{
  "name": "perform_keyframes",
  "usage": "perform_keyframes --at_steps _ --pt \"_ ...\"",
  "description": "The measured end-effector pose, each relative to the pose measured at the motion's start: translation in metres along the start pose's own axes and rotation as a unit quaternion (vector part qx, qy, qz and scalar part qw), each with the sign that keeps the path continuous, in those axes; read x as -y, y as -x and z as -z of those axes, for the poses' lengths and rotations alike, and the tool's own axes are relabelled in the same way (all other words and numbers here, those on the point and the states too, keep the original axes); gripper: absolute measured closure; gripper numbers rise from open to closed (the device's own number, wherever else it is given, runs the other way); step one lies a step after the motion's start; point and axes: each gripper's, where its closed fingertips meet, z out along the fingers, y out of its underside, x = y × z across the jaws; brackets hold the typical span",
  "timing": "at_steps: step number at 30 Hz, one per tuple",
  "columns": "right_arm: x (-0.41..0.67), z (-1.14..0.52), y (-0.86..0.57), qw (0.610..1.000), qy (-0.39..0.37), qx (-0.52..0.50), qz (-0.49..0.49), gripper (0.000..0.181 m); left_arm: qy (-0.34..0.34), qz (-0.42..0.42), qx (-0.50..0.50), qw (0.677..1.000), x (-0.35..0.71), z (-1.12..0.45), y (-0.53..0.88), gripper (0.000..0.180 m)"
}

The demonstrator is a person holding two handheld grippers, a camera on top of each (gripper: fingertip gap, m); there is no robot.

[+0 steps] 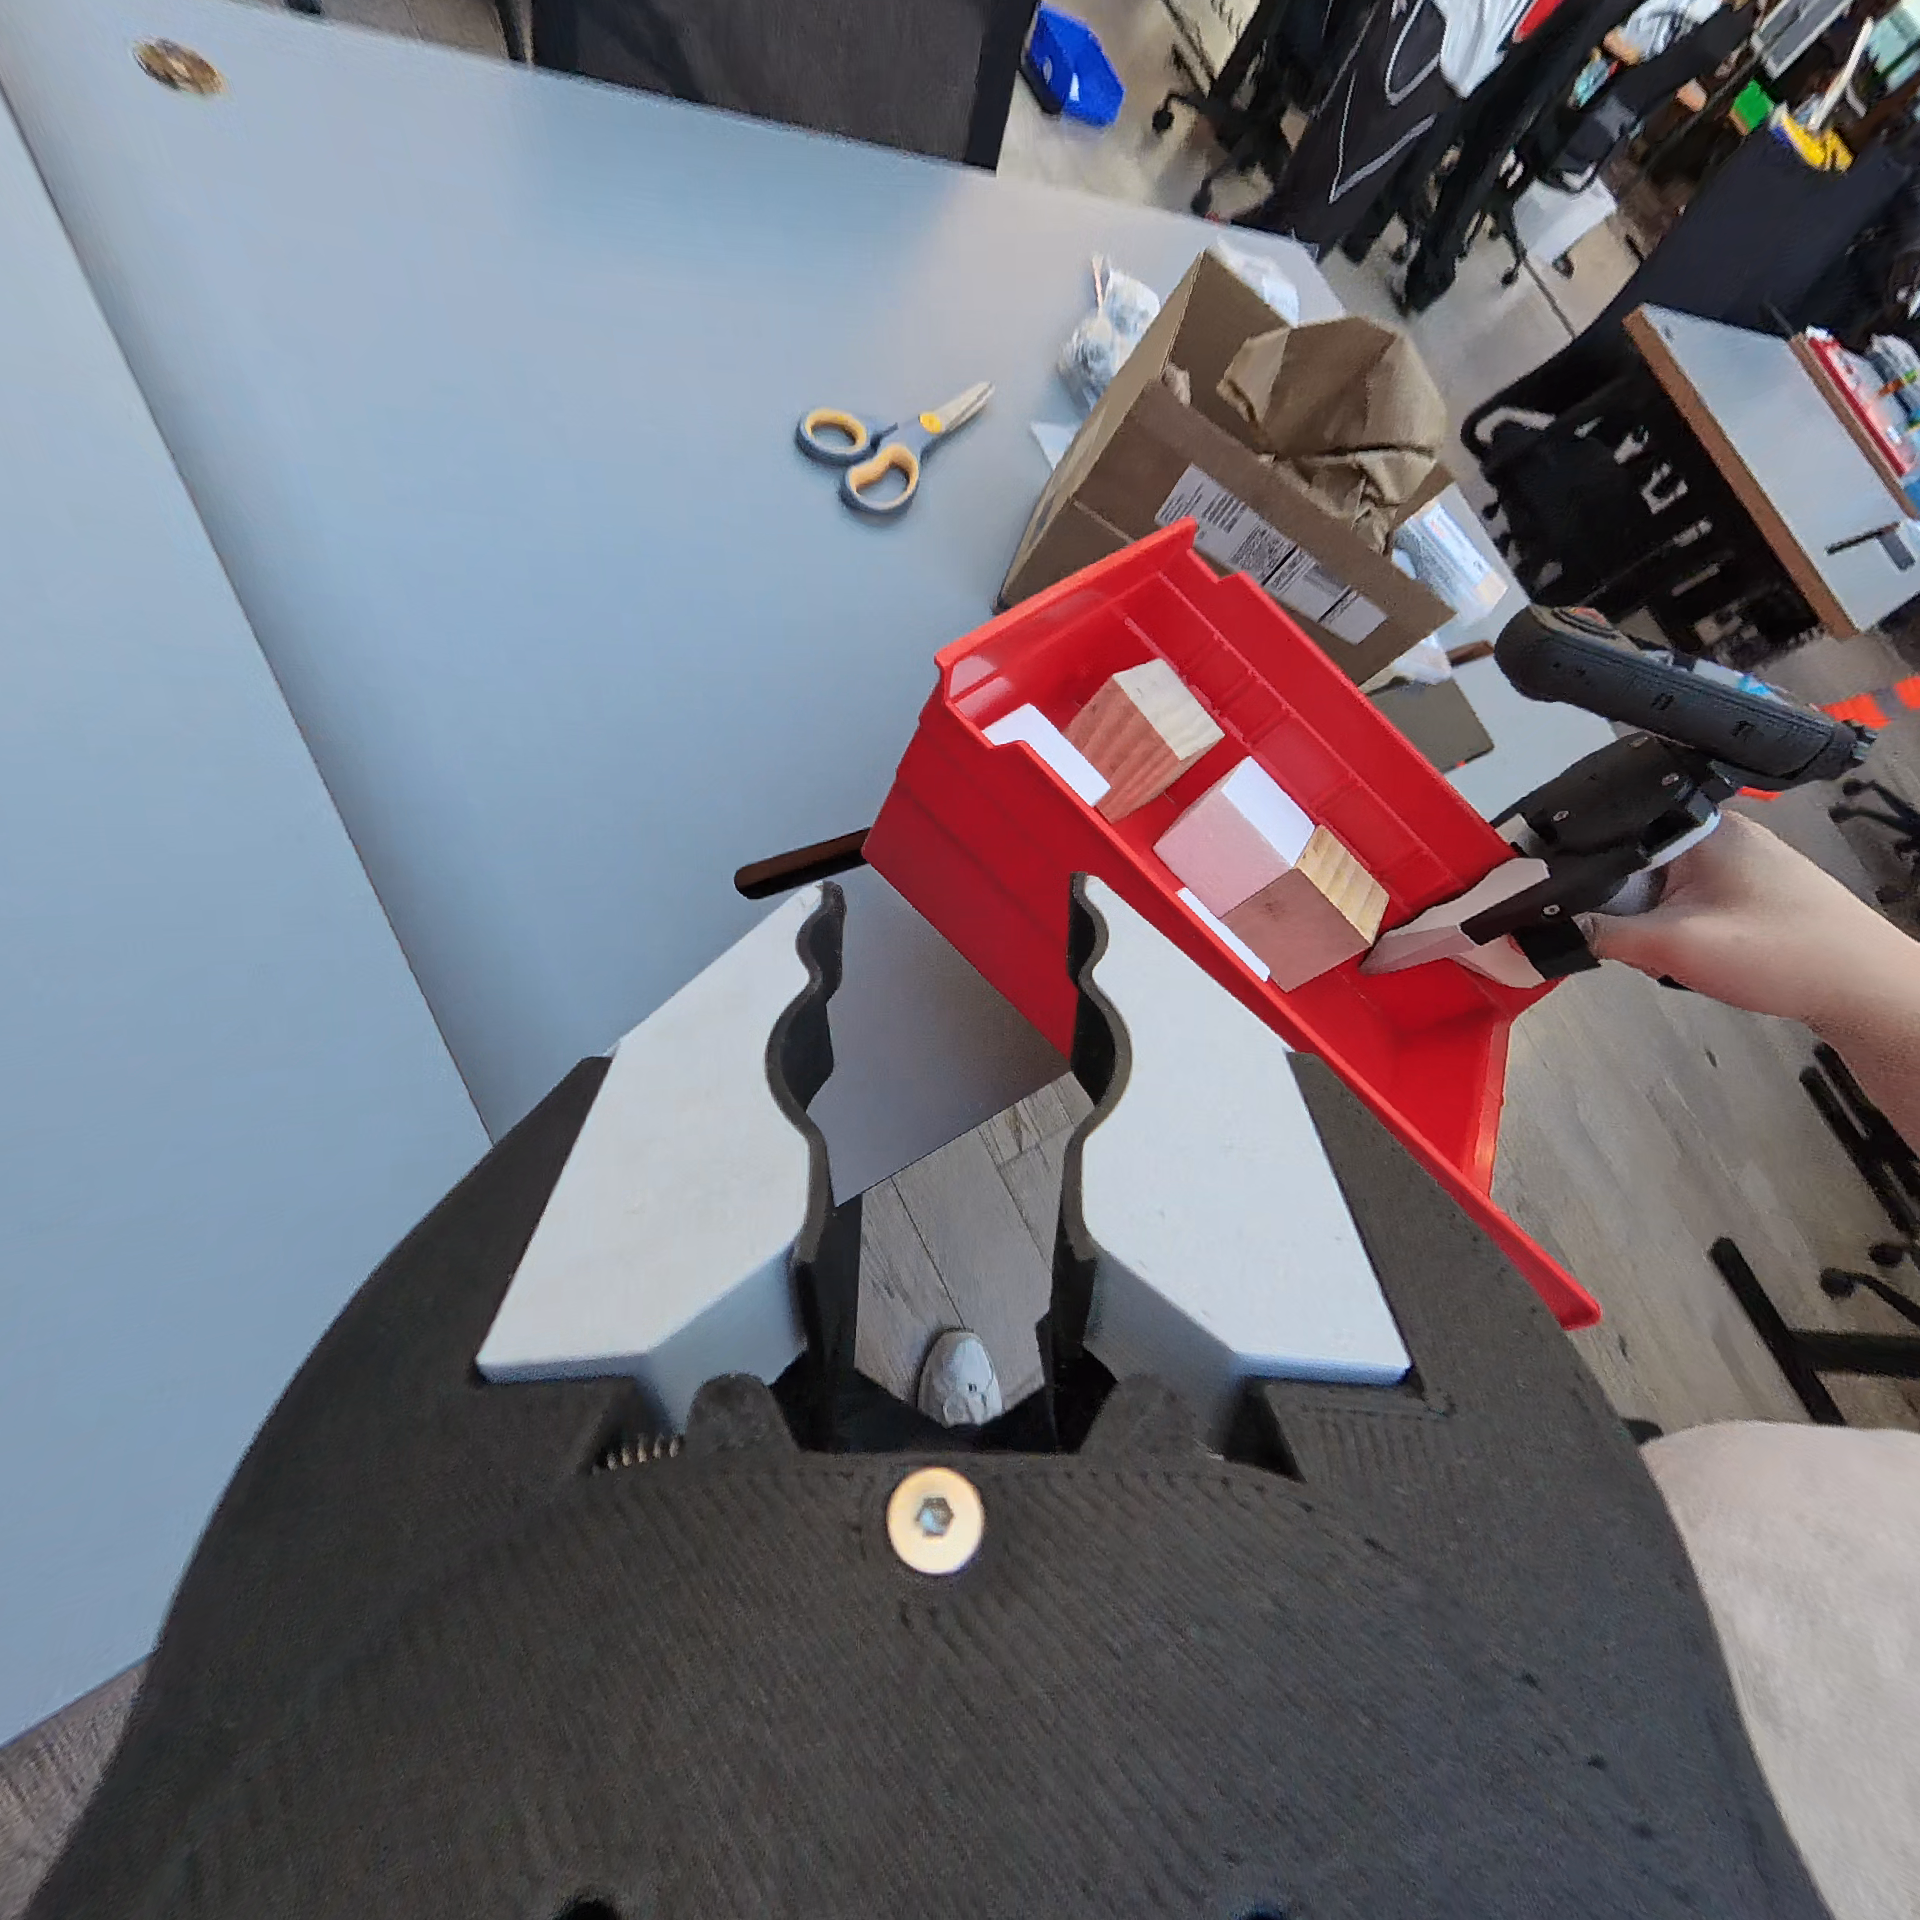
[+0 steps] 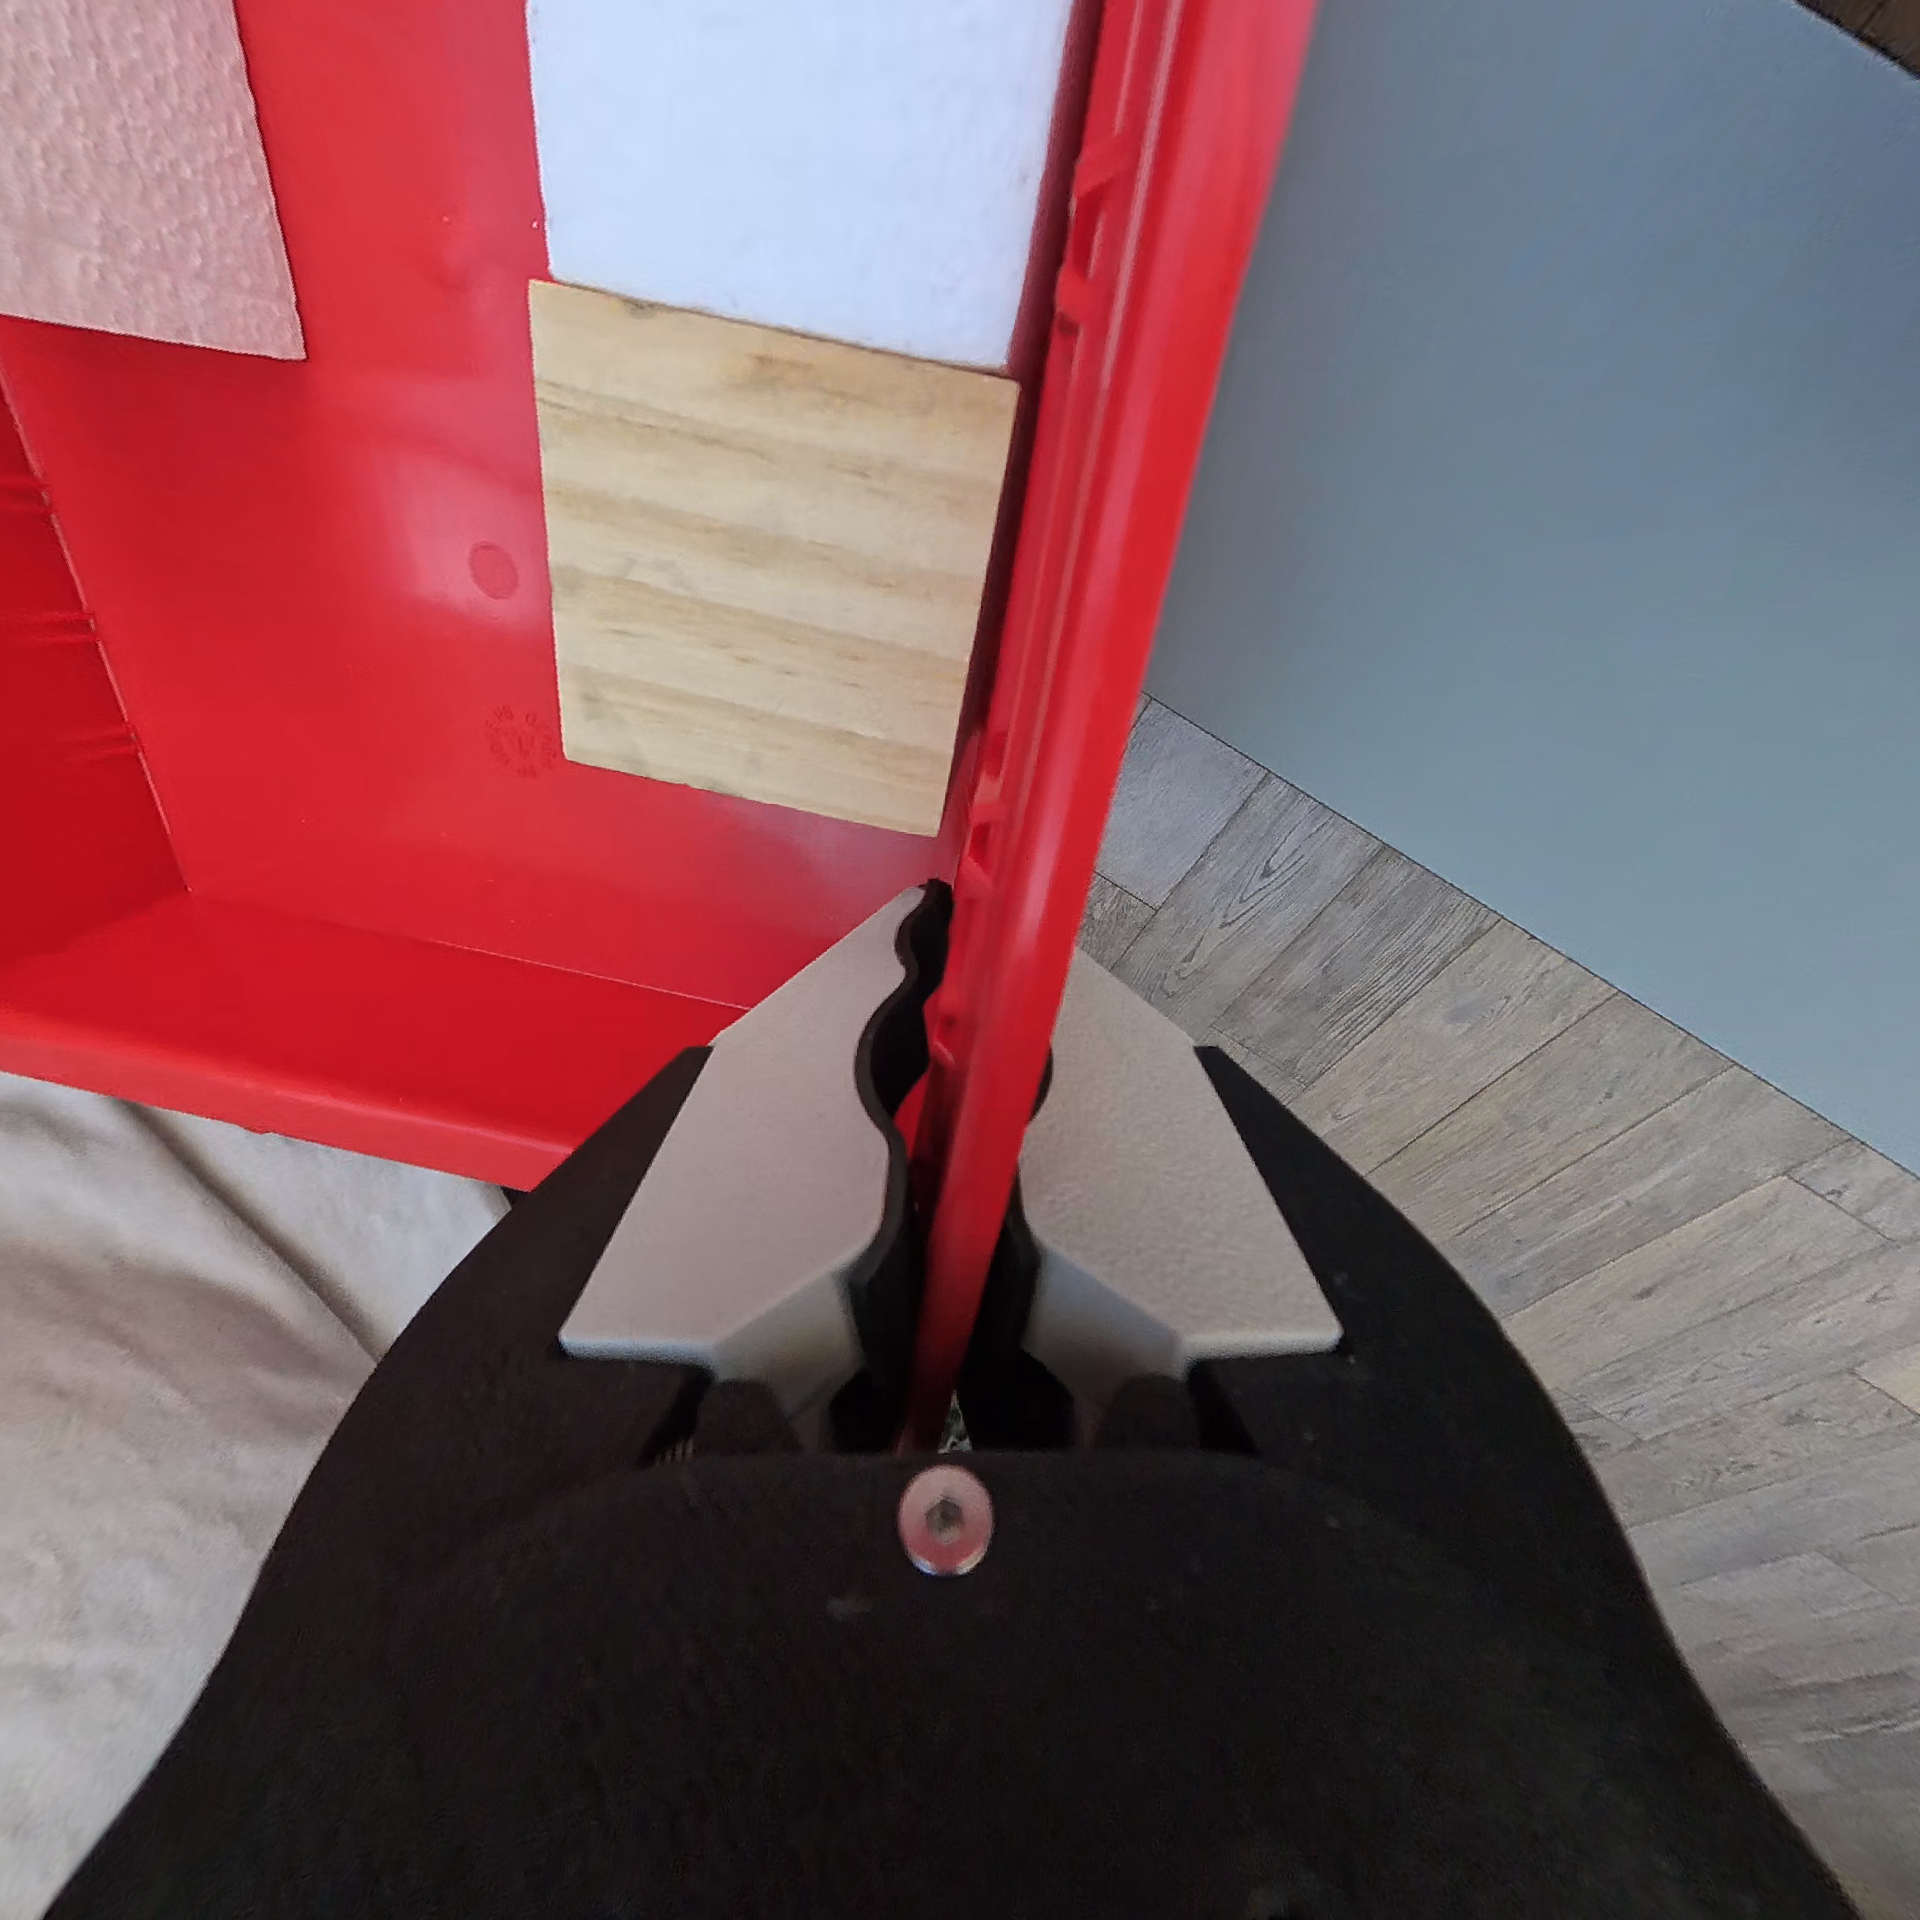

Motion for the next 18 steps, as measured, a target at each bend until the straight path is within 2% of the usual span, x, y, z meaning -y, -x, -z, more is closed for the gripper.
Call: perform_keyframes --at_steps 2,7,14,18 --pt "-0.002 0.017 0.0 1.0 -0.006 -0.006 0.02 0.18 -0.041 0.004 -0.003 0.999 0.0 0.03 -0.014 0.139" --pt "0.0 0.061 0.019 0.996 -0.001 -0.043 0.072 0.18 -0.064 0.047 -0.056 0.995 -0.031 0.099 -0.056 0.139" --pt "0.049 0.082 0.127 0.982 0.007 -0.112 0.153 0.18 -0.082 0.069 0.024 0.994 -0.1 0.224 0.0 0.142" --pt "0.1 0.06 0.222 0.98 -0.009 -0.106 0.17 0.18 -0.082 0.099 0.068 0.989 -0.162 0.327 0.066 0.142"
